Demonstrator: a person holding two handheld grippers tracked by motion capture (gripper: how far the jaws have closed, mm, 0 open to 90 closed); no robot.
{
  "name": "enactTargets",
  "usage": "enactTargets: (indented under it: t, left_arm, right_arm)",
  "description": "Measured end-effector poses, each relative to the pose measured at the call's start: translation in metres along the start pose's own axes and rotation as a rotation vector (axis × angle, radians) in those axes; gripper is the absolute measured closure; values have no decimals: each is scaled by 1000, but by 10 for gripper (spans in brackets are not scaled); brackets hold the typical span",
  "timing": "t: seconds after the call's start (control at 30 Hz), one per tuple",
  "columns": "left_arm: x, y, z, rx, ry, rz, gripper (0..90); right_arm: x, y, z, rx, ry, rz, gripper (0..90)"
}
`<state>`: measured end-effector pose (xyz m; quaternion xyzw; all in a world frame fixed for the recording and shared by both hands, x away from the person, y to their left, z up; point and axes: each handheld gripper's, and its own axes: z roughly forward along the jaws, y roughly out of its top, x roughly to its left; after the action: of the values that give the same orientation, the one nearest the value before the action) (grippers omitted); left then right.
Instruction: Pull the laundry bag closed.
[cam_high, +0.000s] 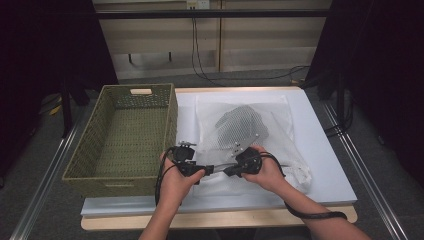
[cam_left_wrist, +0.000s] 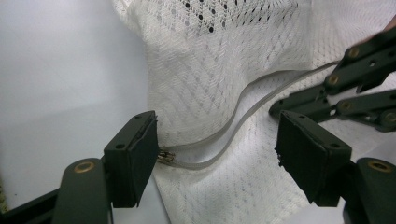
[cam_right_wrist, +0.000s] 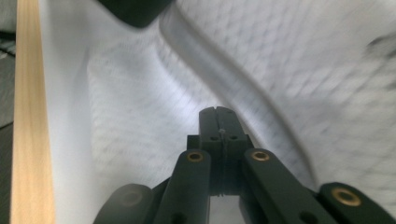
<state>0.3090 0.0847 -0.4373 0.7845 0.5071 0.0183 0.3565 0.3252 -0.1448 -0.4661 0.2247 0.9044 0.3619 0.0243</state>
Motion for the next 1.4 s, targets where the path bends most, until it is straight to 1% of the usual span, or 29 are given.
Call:
enactTargets:
  t: [0.03,0.07,0.13,0.17,0.2,0.23,0.27,0.3,0.33,0.37,0.4,0.43,0.47,0.5,0.53,0.57,0.63,0.7,0.8,0.83,0.87,0.97,1.03,1.1,1.17,1.2,1.23,1.33,1.4]
  left_arm:
    - [0,0,0,-1,3,0,283]
    - [0,0,0,-5,5,0,274]
    - [-1,1,0,-9,8,3,264]
    - [-1,1,0,-10,11,6,262]
    - [-1,1,-1,-9,12,11,260]
    - [-1,1,-1,-10,7,8,259]
    - [-1,1,-1,-10,8,10,259]
    - [-1,1,-1,-19,13,6,259]
    - [-1,1,-1,-17,13,8,256]
    - [0,2,-1,-16,11,5,255]
    - [0,2,0,-16,11,6,255]
    - [-1,2,0,-16,14,8,253]
    - [-1,2,0,-16,9,5,251]
    - [-1,1,1,-23,8,6,249]
    - [-1,1,1,-23,-1,9,244]
    - [-1,1,1,-25,0,8,238]
    - [0,2,1,-31,6,15,223]
    - [-1,1,1,-47,3,-3,216]
    - [0,2,1,-38,-7,1,210]
    - [0,2,1,-33,-19,-7,209]
    - [0,2,1,-30,-24,-13,210]
    - [-1,3,1,-18,-42,-27,224]
    - [-1,2,2,-14,-54,-46,264]
    - [0,0,4,1,-57,-51,306]
    - [1,-2,7,28,-70,-72,343]
    - [2,-3,7,44,-69,-78,377]
    - [3,-5,8,57,-61,-68,428]
    - [4,-7,9,85,-74,-75,543]
    - [4,-7,8,87,-58,-73,610]
  right_arm:
    - [1,1,0,-15,-14,25,767]
    - [-1,2,0,-22,-26,19,709]
    - [-3,3,2,-24,-52,22,668]
    - [-4,2,4,-20,-43,19,643]
    - [-4,2,7,-9,-55,21,594]
    - [-4,0,10,13,-68,5,567]
    - [-3,-2,13,8,-59,-12,563]
    - [-2,-2,13,4,-67,-25,572]
    - [-1,-2,13,9,-65,-34,626]
    - [0,-1,13,11,-47,-38,686]
    - [2,0,13,19,-44,-45,696]
    - [3,0,13,26,-42,-50,740]
    - [3,1,13,32,-27,-47,825]
    - [3,1,14,33,-2,-35,873]
    - [2,1,13,36,6,-25,888]
    - [2,2,13,37,7,-40,895]
    - [2,2,12,43,5,-31,900]
    - [2,0,9,47,-15,-18,900]
    - [-2,-3,-2,18,-19,-11,900]
    - [-3,-4,-7,13,-35,-8,900]
    - [-4,-5,-12,15,-50,-8,900]
    - [-9,-11,-23,17,-54,7,900]
    - [-12,-16,-26,30,-74,13,900]
    - [-15,-22,-28,26,-75,34,900]
    - [-16,-27,-27,20,-78,45,900]
    - [-16,-29,-26,34,-80,56,900]
    - [-16,-31,-23,38,-70,54,900]
    - [-17,-33,-23,41,-69,63,900]
    - [-18,-33,-23,35,-66,62,900]
